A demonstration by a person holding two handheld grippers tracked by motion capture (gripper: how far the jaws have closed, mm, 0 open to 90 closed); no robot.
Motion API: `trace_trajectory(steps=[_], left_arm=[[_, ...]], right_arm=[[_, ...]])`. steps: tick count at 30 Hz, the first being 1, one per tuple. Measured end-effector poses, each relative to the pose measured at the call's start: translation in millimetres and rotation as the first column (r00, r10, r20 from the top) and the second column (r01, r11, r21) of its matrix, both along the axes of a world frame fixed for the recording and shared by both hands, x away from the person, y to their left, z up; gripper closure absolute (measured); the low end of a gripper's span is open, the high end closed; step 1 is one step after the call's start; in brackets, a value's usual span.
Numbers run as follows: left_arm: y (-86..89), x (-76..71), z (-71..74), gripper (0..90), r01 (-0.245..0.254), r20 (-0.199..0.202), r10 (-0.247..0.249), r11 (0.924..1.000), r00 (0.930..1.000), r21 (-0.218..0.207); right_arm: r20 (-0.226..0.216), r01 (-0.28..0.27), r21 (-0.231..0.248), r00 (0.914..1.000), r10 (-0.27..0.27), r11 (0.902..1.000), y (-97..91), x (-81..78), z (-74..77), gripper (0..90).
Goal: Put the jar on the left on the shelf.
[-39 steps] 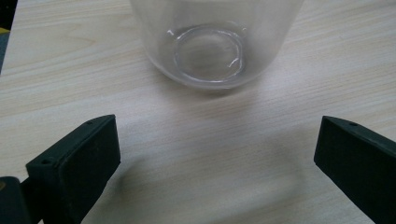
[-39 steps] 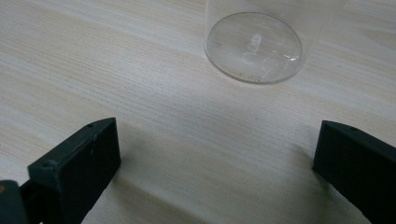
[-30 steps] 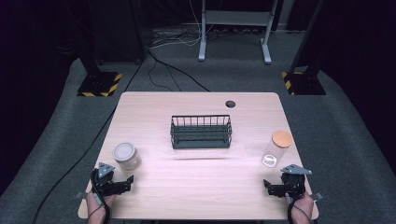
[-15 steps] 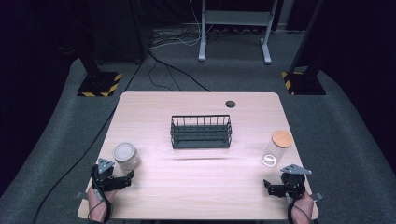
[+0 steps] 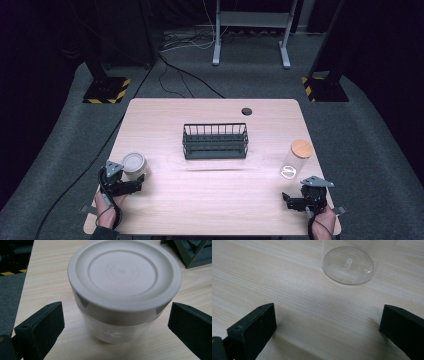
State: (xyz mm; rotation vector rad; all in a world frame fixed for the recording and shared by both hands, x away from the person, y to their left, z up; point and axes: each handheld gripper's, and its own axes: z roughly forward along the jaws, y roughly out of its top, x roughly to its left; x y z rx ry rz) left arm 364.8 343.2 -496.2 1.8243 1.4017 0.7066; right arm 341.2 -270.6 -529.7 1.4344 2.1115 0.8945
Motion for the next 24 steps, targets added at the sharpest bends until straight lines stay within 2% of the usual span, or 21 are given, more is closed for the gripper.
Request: trace_trajectory(steps=[8,18,24], left_arm=[[-1.8,9.3,4.7,0.2,0.006,0.012,-0.006,1.0000,0.9999,-0.006],[-1.1,19.3,0.6,0.0,-0.001,-0.006,0.000,0.9993,1.0000,-0.038],[-2.7,21.2,-0.6,0.0,-0.001,-0.012,0.001,0.9996,0.9999,-0.027]], right_arm=[[0.000,0.000,0.000,1.0000,0.000,1.0000,0.0,0.0,0.0,0.0],[0.000,0.002,-0.001,1.0000,-0.002,1.0000,0.1,-0.2,0.0,0.0],[0.000,0.002,0.000,1.0000,-0.002,1.0000,0.1,-0.2,0.0,0.0]])
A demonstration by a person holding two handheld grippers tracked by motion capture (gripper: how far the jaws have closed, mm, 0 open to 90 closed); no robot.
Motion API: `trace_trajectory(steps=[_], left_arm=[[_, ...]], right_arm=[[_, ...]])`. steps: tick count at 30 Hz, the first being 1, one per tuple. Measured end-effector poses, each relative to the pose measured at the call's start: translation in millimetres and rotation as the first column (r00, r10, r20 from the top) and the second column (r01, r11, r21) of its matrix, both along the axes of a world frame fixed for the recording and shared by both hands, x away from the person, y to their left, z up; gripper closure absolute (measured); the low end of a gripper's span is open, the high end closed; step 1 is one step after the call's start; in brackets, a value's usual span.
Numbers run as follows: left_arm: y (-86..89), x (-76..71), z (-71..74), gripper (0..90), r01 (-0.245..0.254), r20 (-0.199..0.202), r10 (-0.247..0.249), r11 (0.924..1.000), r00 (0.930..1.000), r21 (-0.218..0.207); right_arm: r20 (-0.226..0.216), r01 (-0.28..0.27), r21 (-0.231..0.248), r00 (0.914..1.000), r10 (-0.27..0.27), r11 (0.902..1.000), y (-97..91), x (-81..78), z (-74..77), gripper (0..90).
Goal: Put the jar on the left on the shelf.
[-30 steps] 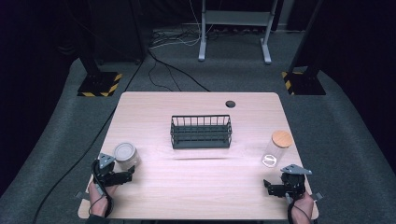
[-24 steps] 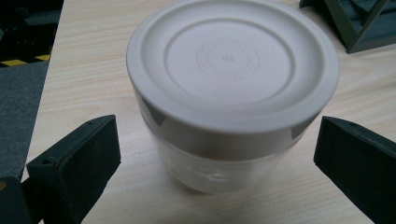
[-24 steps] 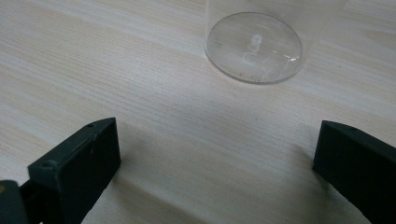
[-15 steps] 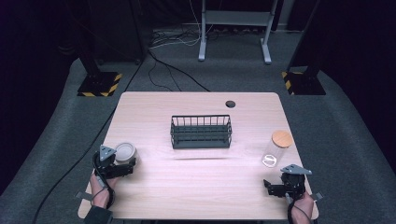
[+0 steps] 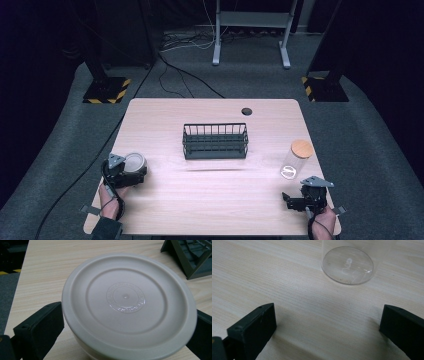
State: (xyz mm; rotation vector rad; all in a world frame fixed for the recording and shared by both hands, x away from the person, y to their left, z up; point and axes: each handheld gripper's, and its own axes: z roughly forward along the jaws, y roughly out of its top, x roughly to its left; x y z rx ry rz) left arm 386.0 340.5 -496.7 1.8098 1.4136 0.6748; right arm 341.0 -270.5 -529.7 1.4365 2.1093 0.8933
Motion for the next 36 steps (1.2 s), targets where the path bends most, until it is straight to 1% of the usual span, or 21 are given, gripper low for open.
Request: trace_trajectory(steps=[4,6,10,11,13,14,16,18,19,21,24,26,29,31,32,34,36], left_arm=[[-0.6,1.3,-1.7,0.0,-0.008,0.001,0.008,0.9999,1.0000,-0.011],[-1.5,1.6,-1.7,0.6,-0.012,0.006,0.012,0.9999,0.9999,-0.010],[-2.5,5.1,-3.1,1.3,-0.023,0.000,0.023,0.9997,0.9997,-0.010],[-3.0,5.5,-3.9,2.2,-0.025,0.003,0.025,0.9997,0.9997,-0.006],[-3.8,6.2,-6.0,6.5,-0.028,0.009,0.028,0.9993,0.9996,-0.023],[-4.4,6.4,-6.9,8.4,-0.033,0.015,0.033,0.9992,0.9993,-0.024],[-5.5,5.7,-7.5,8.9,-0.034,0.035,0.034,0.9993,0.9988,-0.015],[-6.7,5.0,-7.1,9.5,-0.035,0.044,0.035,0.9994,0.9984,0.001],[-7.1,4.7,-6.8,9.6,-0.033,0.045,0.033,0.9994,0.9984,0.006],[-7.4,3.9,-6.6,9.8,-0.031,0.049,0.031,0.9995,0.9983,0.000],[-7.1,2.1,-4.3,9.8,-0.023,0.058,0.022,0.9997,0.9981,0.009],[-6.0,-1.0,-0.9,9.8,-0.022,0.069,0.023,0.9997,0.9973,-0.006],[-6.4,-5.0,2.0,9.8,-0.008,0.075,0.008,0.9999,0.9972,-0.008],[-7.3,-6.0,2.7,9.8,-0.003,0.074,0.003,1.0000,0.9973,-0.006],[-8.9,-8.1,4.3,9.8,0.010,0.073,-0.009,1.0000,0.9973,-0.002],[-10.0,-8.8,5.1,9.8,0.012,0.073,-0.012,0.9999,0.9973,-0.001],[-13.7,-9.7,7.4,9.8,0.015,0.060,-0.016,0.9999,0.9981,0.005]], right_arm=[[0.000,0.000,0.000,1.0000,0.000,1.0000,0.0,0.0,0.0,0.0],[0.000,0.000,0.000,1.0000,0.000,1.0000,0.0,0.0,0.0,0.0],[0.000,0.000,0.000,1.0000,0.000,1.0000,0.0,0.0,0.0,0.0],[0.000,0.000,0.000,1.0000,0.000,1.0000,0.0,0.0,0.0,0.0],[0.000,0.000,0.000,1.0000,0.000,1.0000,0.0,0.0,0.0,0.0],[0.000,0.000,0.000,1.0000,0.000,1.0000,-0.1,0.1,0.0,0.0],[0.000,0.000,0.000,1.0000,0.000,1.0000,-0.1,0.1,0.0,0.0],[0.000,0.000,0.000,1.0000,0.000,1.0000,-0.1,0.1,0.0,0.0],[0.000,0.000,0.000,1.0000,0.000,1.0000,-0.1,0.1,0.0,0.0],[0.000,0.000,0.000,1.0000,0.000,1.0000,-0.1,0.1,0.0,0.0],[0.000,0.000,0.000,1.0000,0.000,1.0000,-0.1,0.1,0.0,0.0],[0.000,0.000,0.000,1.0000,0.000,1.0000,0.0,0.0,0.0,0.0],[0.000,0.000,0.000,1.0000,0.000,1.0000,-0.1,0.1,0.0,0.0],[0.000,-0.001,0.000,1.0000,0.001,1.0000,0.0,0.2,0.0,0.0],[0.000,-0.002,0.000,1.0000,0.002,1.0000,0.0,0.3,-0.1,0.0],[0.000,-0.004,0.000,1.0000,0.004,1.0000,0.0,0.4,-0.1,0.0],[0.000,-0.019,-0.001,0.9998,0.019,0.9998,0.3,1.1,0.0,0.0]])
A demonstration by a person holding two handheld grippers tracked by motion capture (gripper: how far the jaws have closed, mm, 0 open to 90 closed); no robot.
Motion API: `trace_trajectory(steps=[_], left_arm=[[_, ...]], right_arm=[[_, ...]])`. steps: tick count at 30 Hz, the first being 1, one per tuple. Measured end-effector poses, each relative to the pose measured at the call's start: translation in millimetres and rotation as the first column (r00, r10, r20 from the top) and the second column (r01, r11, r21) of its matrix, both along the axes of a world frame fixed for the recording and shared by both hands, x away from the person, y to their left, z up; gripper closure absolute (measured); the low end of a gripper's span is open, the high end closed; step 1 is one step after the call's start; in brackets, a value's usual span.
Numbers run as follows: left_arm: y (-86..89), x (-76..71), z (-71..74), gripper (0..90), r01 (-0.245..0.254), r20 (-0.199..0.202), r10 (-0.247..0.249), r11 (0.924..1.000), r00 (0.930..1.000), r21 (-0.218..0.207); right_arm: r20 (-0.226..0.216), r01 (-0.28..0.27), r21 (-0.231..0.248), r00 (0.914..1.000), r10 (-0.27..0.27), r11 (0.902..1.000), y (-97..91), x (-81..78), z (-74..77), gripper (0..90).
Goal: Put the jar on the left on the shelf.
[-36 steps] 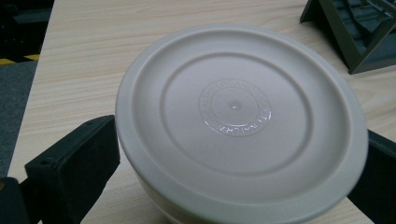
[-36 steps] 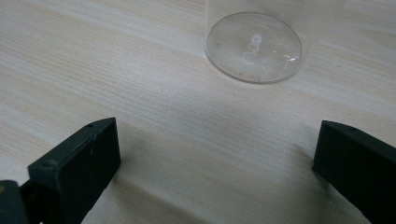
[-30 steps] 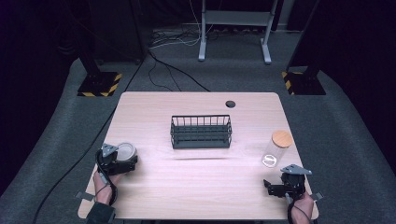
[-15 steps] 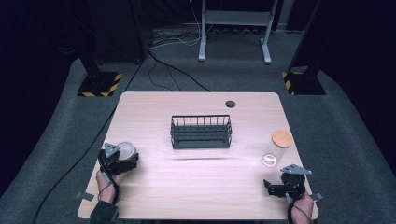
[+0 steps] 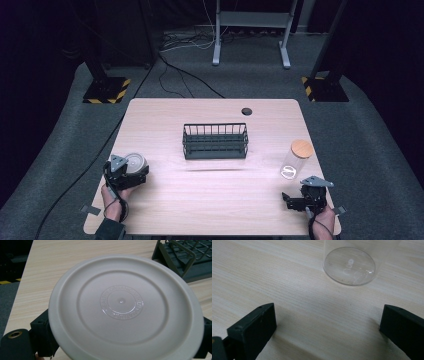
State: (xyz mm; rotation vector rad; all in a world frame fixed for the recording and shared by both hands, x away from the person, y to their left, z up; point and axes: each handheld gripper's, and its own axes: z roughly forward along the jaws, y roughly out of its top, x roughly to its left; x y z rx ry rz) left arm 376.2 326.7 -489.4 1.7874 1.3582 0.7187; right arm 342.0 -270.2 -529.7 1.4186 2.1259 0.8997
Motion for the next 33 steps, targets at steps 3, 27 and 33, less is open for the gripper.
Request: trace_trajectory(steps=[3,27,33], left_arm=[[-2.8,-0.5,1.9,9.9,0.017,0.003,-0.017,0.9999,0.9999,0.002],[-25.1,-3.2,14.6,9.8,0.072,0.016,-0.072,0.9974,0.9973,0.004],[-30.5,-2.3,18.2,9.8,0.081,0.017,-0.082,0.9967,0.9965,0.005]], right_arm=[[0.000,-0.011,0.000,0.9999,0.011,0.9999,0.0,0.3,0.0,0.0],[-0.001,-0.031,0.001,0.9995,0.031,0.9995,0.4,0.0,0.0,0.0],[-0.001,-0.033,0.001,0.9995,0.033,0.9995,0.2,0.1,0.0,0.0]])
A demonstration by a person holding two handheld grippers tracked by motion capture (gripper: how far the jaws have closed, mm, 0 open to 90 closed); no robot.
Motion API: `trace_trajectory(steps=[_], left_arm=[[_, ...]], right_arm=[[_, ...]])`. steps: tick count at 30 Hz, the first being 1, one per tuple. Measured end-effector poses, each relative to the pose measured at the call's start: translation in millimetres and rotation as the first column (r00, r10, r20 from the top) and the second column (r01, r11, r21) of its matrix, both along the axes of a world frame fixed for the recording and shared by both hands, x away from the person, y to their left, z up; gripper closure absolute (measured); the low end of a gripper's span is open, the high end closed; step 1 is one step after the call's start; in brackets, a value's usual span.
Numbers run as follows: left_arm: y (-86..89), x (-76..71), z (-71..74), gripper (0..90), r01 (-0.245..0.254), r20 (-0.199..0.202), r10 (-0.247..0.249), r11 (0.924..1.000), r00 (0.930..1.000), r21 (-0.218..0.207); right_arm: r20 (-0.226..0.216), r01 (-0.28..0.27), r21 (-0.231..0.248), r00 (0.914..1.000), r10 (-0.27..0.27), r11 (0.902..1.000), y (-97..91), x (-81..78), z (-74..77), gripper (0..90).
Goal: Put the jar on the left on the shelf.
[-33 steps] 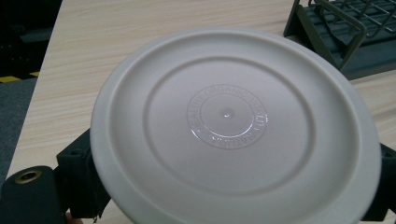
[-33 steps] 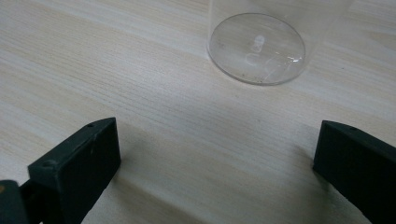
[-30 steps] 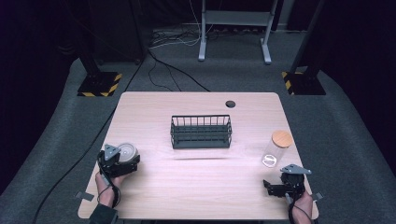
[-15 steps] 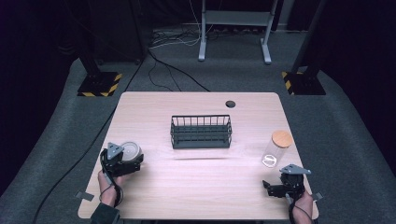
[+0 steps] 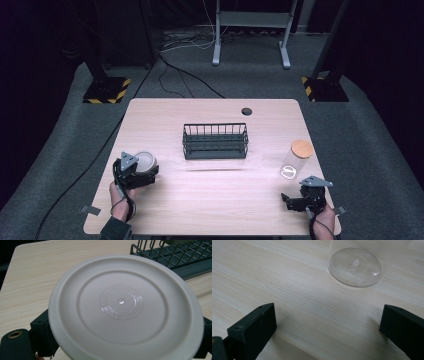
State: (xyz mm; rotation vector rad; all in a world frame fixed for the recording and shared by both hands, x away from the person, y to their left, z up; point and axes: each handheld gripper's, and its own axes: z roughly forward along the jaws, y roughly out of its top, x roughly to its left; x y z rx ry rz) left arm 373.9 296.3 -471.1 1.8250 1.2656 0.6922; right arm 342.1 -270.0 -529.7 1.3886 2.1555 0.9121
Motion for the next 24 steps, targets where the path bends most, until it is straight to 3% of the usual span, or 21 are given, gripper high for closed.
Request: trace_trajectory(steps=[24], left_arm=[[-25.8,9.1,9.5,9.8,0.074,0.023,-0.074,0.9972,0.9970,0.013]], right_arm=[[0.001,-0.007,-0.002,1.0000,0.007,1.0000,-0.4,0.5,-0.1,0.0]])
